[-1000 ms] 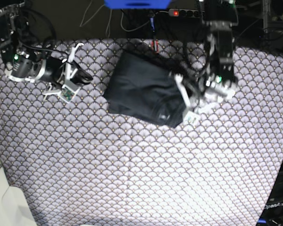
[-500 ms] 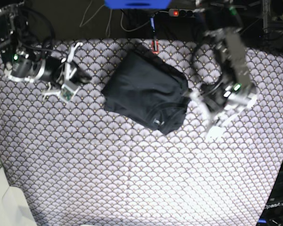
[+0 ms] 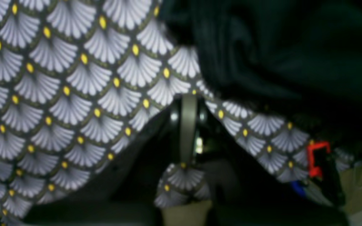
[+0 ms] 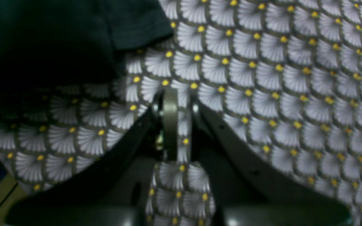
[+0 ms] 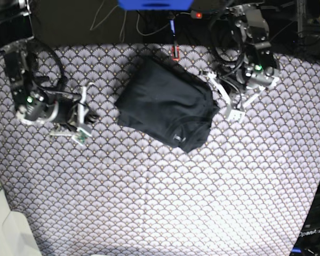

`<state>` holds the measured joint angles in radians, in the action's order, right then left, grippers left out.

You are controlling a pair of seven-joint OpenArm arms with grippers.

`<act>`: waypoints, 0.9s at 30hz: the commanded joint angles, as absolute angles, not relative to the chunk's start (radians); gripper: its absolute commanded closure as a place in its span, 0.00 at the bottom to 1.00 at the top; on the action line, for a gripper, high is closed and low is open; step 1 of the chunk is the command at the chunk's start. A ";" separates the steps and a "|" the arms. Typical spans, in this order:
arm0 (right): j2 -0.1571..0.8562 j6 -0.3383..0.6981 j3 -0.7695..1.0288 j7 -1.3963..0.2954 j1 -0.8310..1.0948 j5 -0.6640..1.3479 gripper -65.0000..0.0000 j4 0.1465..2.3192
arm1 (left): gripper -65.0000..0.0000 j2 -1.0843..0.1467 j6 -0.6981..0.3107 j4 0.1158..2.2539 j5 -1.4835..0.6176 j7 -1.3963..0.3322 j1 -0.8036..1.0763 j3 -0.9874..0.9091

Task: Fold the T-shirt properly
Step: 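Grasp the bundle edge with the left gripper and tuck it under, then release the bundle and lift the left gripper away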

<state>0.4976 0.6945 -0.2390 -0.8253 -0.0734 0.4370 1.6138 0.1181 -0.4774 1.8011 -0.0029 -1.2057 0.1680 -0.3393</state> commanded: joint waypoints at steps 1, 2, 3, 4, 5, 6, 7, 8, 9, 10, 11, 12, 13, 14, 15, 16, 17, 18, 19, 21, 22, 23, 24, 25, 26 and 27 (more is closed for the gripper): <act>0.507 0.698 -0.251 -0.808 -0.111 0.450 0.95 1.620 | 1.00 0.136 -0.476 1.811 -0.005 -1.196 0.150 -0.338; 0.499 0.698 -0.268 -0.808 -0.120 0.450 0.95 1.612 | 1.00 0.148 -0.476 1.801 0.004 -1.196 0.134 -0.340; 0.486 0.698 -0.282 -0.808 -0.128 0.450 0.95 1.603 | 1.00 0.157 -0.476 1.781 0.016 -1.196 0.119 -0.341; 0.476 0.698 -0.292 -0.808 -0.134 0.450 0.95 1.593 | 1.00 0.157 -0.476 1.753 0.033 -1.196 0.107 -0.341; 0.469 0.698 -0.298 -0.808 -0.134 0.450 0.95 1.586 | 1.00 0.157 -0.476 1.722 0.044 -1.194 0.093 -0.341; 0.463 0.698 -0.306 -0.806 -0.131 0.450 0.95 1.580 | 1.00 0.157 -0.476 1.698 0.048 -1.185 0.077 -0.341; 0.455 0.698 -0.315 -0.803 -0.131 0.450 0.95 1.578 | 1.00 0.157 -0.476 1.675 0.051 -1.170 0.065 -0.341; 0.449 0.698 -0.325 -0.794 -0.125 0.449 0.95 1.578 | 1.00 0.157 -0.476 1.650 0.050 -1.150 0.054 -0.343; 0.444 0.698 -0.334 -0.789 -0.122 0.449 0.95 1.578 | 1.00 0.157 -0.476 1.626 0.048 -1.132 0.044 -0.341; 0.444 0.698 -0.340 -0.786 -0.117 0.449 0.95 1.577 | 1.00 0.157 -0.476 1.604 0.047 -1.116 0.028 -0.341; 0.444 0.698 -0.346 -0.786 -0.104 0.449 0.95 1.577 | 1.00 0.157 -0.475 1.581 0.045 -1.106 0.010 -0.341; 0.443 0.698 -0.348 -0.785 -0.087 0.449 0.95 1.581 | 1.00 0.157 -0.475 1.552 0.044 -1.098 -0.008 -0.341; 0.441 0.698 -0.348 -0.779 -0.073 0.449 0.95 1.586 | 1.00 0.157 -0.475 1.527 0.044 -1.092 -0.022 -0.341; 0.435 0.698 -0.348 -0.768 -0.059 0.449 0.95 1.592 | 1.00 0.157 -0.475 1.503 0.042 -1.081 -0.039 -0.343; 0.432 0.698 -0.348 -0.754 -0.041 0.449 0.95 1.595 | 1.00 0.157 -0.475 1.475 0.042 -1.066 -0.054 -0.343; 0.432 0.698 -0.348 -0.745 -0.027 0.449 0.95 1.595 | 1.00 0.157 -0.475 1.445 0.042 -1.047 -0.071 -0.343; 0.430 0.698 -0.348 -0.739 -0.015 0.449 0.95 1.595 | 1.00 0.157 -0.475 1.417 0.042 -1.032 -0.087 -0.343; 0.430 0.698 -0.348 -0.737 -0.002 0.449 0.95 1.595 | 1.00 0.157 -0.475 1.394 0.042 -1.020 -0.101 -0.343; 0.430 0.698 -0.348 -0.737 0.012 0.449 0.95 1.596 | 1.00 0.157 -0.475 1.372 0.041 -1.007 -0.119 -0.341; 0.429 0.698 -0.346 -0.737 0.045 0.449 0.95 1.618 | 1.00 0.157 -0.475 1.333 0.038 -0.990 -0.151 -0.341; 0.423 0.698 -0.346 -0.737 0.067 0.449 0.95 1.635 | 1.00 0.157 -0.475 1.313 0.018 -0.983 -0.168 -0.341; 0.415 0.698 -0.346 -0.737 0.081 0.449 0.95 1.653 | 1.00 0.157 -0.475 1.297 -0.008 -0.974 -0.180 -0.341; 0.410 0.698 -0.346 -0.737 0.094 0.449 0.95 1.675 | 1.00 0.157 -0.475 1.280 -0.045 -0.967 -0.194 -0.341; 0.409 0.698 -0.346 -0.737 0.107 0.449 0.95 1.698 | 1.00 0.157 -0.475 1.265 -0.079 -0.961 -0.206 -0.341; 0.409 0.698 -0.344 -0.739 0.114 0.449 0.95 1.715 | 1.00 0.157 -0.475 1.254 -0.105 -0.960 -0.216 -0.341; 0.409 0.698 -0.344 -0.745 0.122 0.449 0.95 1.736 | 1.00 0.157 -0.475 1.247 -0.130 -0.960 -0.225 -0.341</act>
<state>0.4011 0.6949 -0.3527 -0.7685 0.1368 0.4290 1.7161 0.1520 -0.4709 1.2354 -0.1192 -0.9581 -0.2035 -0.3447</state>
